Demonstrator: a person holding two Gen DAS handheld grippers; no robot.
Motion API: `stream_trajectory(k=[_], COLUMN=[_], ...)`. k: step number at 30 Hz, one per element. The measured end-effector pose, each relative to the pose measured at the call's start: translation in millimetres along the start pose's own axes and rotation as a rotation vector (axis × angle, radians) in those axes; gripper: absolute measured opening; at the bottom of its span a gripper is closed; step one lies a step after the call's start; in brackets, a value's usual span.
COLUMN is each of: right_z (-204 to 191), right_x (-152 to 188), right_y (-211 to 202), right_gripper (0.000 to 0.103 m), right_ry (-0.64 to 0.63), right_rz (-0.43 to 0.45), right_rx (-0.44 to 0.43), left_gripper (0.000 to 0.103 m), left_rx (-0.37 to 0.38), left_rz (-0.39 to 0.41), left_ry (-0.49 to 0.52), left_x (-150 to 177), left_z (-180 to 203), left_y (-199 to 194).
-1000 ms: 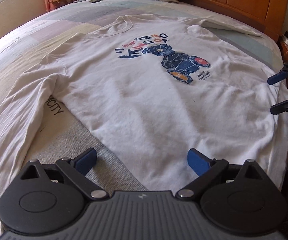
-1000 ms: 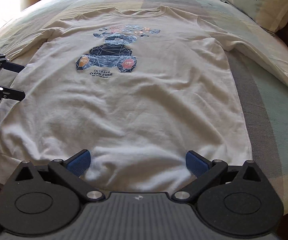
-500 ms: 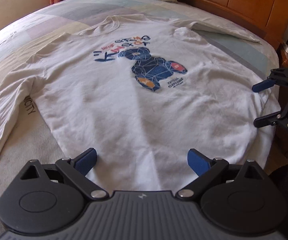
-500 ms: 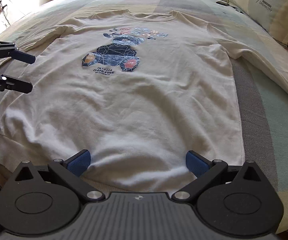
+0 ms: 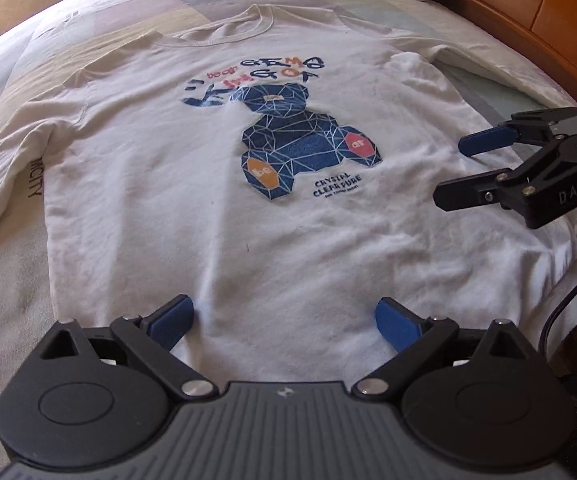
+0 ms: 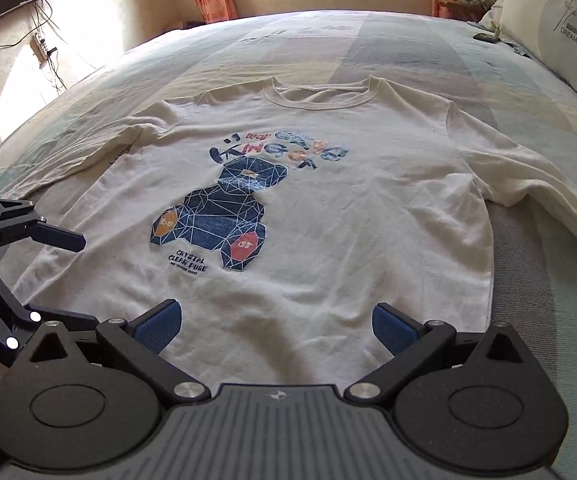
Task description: Fold clothes
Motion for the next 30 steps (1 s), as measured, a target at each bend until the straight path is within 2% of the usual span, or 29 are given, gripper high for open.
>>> stream_trajectory(k=[2,6,8,13,16,19,23,27,30], right_z=[8.4,15.8,21.2,28.9,25.5,19.4,17.1,17.4,17.9], right_x=[8.4,29.0,32.2,24.2,22.0,25.9,28.1,21.1,10.1], right_y=[2.2,-18.4,-26.2,-24.5,-18.2,-15.4,-16.0,-15.4,-17.5], right_gripper=[0.103,0.103,0.103,0.103,0.103,0.103,0.103,0.103,0.103], right_ry=[-0.011,-0.091,-0.089,-0.066,-0.102,-0.163,-0.186,-0.162,-0.096], right_rz=[-0.018,-0.019,-0.023,-0.057,-0.100,-0.151,-0.195,-0.242,-0.225], right_rx=[-0.021,-0.028,-0.046,-0.085,-0.058,-0.025,-0.010,-0.009,-0.016], left_gripper=[0.102,0.102,0.102,0.102,0.102,0.102,0.102,0.102,0.102], left_rx=[-0.027,-0.098,-0.122,-0.229,-0.217,-0.173,-0.160,-0.188,-0.213], left_rz=[-0.036,-0.124,-0.109,-0.004,-0.033,-0.112,-0.087,-0.021,0.037], left_ry=[-0.048,-0.138,-0.153,-0.135,-0.201,-0.307,-0.414,-0.437,-0.438], left_x=[10.6,20.4,11.3,-38.0,-41.3,-19.8,-6.6,-10.9,-21.1], left_z=[-5.1,-14.4,-15.2,-8.9,-8.3,-10.2,-21.4,-40.3,-63.2], left_y=[-5.5,-15.0,-18.1,-15.5,-0.5,15.1,0.4,-17.3,-22.2])
Point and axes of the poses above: each gripper's, at about its wrist camera, not at the fingertips, and y roughly the way its jaws point, z to its right, x to its underside, the point moved 6 cm from there along y, roughly the way its jaws point, and after that the axes turned 15 degrees about -x, right-handed, at the moved point
